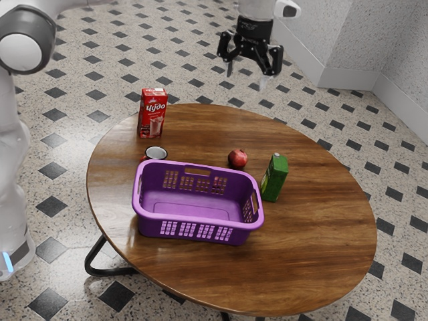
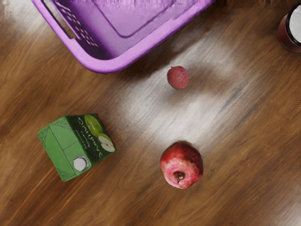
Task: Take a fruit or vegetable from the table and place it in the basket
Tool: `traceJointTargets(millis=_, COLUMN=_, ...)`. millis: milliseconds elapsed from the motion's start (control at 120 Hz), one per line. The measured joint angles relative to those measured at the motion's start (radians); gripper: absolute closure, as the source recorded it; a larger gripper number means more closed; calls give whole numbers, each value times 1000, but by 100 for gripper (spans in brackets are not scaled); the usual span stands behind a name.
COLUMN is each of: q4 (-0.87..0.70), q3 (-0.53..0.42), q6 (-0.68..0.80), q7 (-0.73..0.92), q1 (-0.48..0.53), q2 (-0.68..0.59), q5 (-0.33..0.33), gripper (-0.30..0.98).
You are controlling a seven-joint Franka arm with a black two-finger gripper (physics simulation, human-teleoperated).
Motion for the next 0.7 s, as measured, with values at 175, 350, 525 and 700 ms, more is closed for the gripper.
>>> traceJointTargets(millis=175, q4=-4, q3=-17, q6=-76, q7=-389, q1=-14, q2=-65, q5=-35, gripper=0)
traceJointTargets(millis=350, q4=-82, q3=107, q6=-187, q7=-634, q1=-182, q2=-53, q5=-43, gripper=0)
traceJointTargets(millis=525, q4=-456, q3=191, q6=-3, q7=-715, q1=-118, q2=-195, q5=-17, gripper=0)
traceJointTargets(millis=700, q4=-465, q3=220, q6=81, q7=-753, q1=-46, q2=-133, q5=-36, gripper=0)
